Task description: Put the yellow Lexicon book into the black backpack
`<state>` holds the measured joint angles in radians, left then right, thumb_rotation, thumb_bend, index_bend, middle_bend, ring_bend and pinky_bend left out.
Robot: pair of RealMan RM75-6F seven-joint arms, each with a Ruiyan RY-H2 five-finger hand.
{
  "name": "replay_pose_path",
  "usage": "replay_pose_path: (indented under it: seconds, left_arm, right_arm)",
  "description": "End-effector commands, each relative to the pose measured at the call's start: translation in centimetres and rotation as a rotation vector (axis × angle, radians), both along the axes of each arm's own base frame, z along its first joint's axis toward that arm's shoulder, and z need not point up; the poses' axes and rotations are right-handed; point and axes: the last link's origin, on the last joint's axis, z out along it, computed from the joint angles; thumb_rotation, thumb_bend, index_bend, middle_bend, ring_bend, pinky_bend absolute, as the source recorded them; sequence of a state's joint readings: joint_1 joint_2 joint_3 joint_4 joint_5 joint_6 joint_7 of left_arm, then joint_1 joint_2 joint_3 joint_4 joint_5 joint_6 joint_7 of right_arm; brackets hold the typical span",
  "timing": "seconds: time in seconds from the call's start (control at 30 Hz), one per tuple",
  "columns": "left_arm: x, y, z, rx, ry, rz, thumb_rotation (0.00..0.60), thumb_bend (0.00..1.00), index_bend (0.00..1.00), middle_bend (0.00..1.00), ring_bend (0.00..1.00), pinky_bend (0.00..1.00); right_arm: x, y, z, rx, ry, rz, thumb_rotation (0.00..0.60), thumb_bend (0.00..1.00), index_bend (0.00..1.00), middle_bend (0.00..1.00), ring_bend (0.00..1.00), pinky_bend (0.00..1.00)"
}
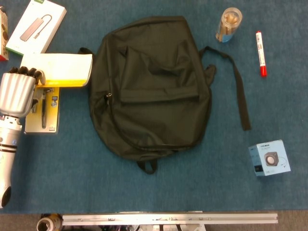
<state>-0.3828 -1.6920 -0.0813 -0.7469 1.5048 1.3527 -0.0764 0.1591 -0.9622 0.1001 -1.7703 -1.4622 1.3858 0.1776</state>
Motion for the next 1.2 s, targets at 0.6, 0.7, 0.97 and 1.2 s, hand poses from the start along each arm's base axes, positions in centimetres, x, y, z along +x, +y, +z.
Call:
replay_pose_path:
  seconds: [0.6,0.7,0.97,1.2]
  left_arm:
    - [0.9,-2.3,3.6,0.031,-0.083,-0.143,0.600,0.33,0.65,0.64,0.56,0.66]
    - [1.1,-2.9,4.3,0.037,-0.096,-0.165,0.600,0.33,0.66,0.65,0.56,0.66]
    - [1.8,-5.3,6.1,0.052,-0.132,-0.219,0.600,0.33,0.66,0.65,0.56,0.66]
    - [1.9,-7.2,7.1,0.060,-0.144,-0.233,0.600,0.33,0.66,0.65,0.56,0.66]
  right_arm:
    - [2.9,-0.6,-1.8,0.101,0.087,0.089,0.600,0.29,0.41,0.36,0.31,0.38]
    - [4.2,-0.9,-2.5,0.147,0.096,0.124,0.600,0.29,0.41,0.36,0.31,0.38]
    - [9.0,-1.4,-5.9,0.320,0.086,0.222,0.600,0.25,0.41,0.36,0.30,0.38]
    - [12.6,-1.8,-9.9,0.494,0.080,0.288,0.600,0.23,0.40,0.36,0.30,0.39]
